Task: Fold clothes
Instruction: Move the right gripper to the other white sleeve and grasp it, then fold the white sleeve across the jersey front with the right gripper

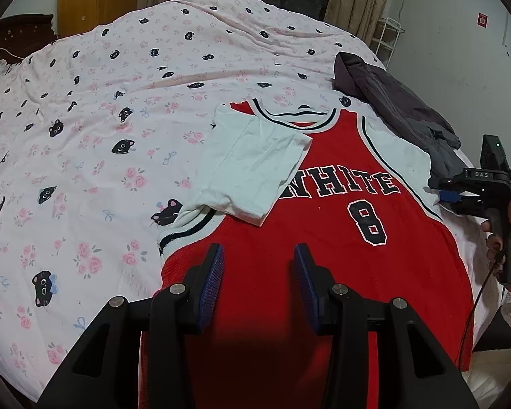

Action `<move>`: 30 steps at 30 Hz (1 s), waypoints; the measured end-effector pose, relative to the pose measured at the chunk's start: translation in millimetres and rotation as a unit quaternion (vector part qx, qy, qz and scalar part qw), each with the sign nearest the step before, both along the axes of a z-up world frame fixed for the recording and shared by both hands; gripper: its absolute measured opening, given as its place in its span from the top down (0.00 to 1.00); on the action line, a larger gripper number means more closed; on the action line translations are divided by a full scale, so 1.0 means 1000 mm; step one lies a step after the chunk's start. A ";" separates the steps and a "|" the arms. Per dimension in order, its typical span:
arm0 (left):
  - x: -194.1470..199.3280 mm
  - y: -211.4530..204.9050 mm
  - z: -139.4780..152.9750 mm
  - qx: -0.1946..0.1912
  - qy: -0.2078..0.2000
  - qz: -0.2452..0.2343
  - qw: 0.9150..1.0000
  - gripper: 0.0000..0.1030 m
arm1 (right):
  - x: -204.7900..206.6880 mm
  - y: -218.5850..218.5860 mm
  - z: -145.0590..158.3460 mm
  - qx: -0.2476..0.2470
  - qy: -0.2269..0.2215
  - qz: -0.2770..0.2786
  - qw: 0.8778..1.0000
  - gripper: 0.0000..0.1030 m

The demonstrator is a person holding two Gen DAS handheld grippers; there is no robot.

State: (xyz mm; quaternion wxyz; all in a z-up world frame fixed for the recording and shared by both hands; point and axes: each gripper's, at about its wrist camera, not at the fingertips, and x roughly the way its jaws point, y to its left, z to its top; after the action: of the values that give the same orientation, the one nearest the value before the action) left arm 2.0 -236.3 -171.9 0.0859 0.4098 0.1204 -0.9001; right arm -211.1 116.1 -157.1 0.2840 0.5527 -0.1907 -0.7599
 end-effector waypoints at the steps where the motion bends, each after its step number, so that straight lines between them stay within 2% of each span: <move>1: 0.001 0.000 0.000 0.001 0.000 0.001 1.000 0.63 | -0.002 0.001 -0.005 -0.006 -0.007 -0.005 1.000 0.64; 14: 0.000 -0.002 -0.007 0.010 -0.007 0.001 1.000 0.63 | -0.011 0.007 -0.025 -0.092 -0.036 -0.029 0.995 0.61; 15: 0.000 -0.001 -0.008 0.010 -0.007 0.001 1.000 0.63 | -0.012 0.007 -0.027 -0.097 -0.039 -0.030 0.994 0.62; 16: 0.000 -0.001 -0.008 0.010 -0.008 0.000 1.000 0.63 | -0.012 0.007 -0.028 -0.102 -0.042 -0.030 0.993 0.70; 17: 0.001 -0.001 -0.008 0.010 -0.008 0.000 1.000 0.63 | -0.013 0.006 -0.030 -0.107 -0.045 -0.031 0.993 0.83; 19: 0.001 -0.001 -0.009 0.011 -0.009 -0.001 1.000 0.63 | -0.014 0.006 -0.033 -0.117 -0.050 -0.033 0.991 0.95; 24: -0.001 -0.001 -0.010 0.011 -0.008 0.000 1.000 0.63 | -0.012 0.007 -0.027 -0.119 -0.035 -0.035 0.992 0.95; 30: 0.000 -0.001 -0.011 0.014 -0.007 0.000 1.000 0.63 | -0.010 -0.006 0.005 -0.072 0.016 -0.010 0.997 0.95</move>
State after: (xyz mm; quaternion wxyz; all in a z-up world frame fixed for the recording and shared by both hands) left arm 1.6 -237.2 -183.0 0.0812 0.4170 0.1324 -0.8955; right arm -220.7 110.0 -152.4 0.3185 0.5173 -0.2454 -0.7555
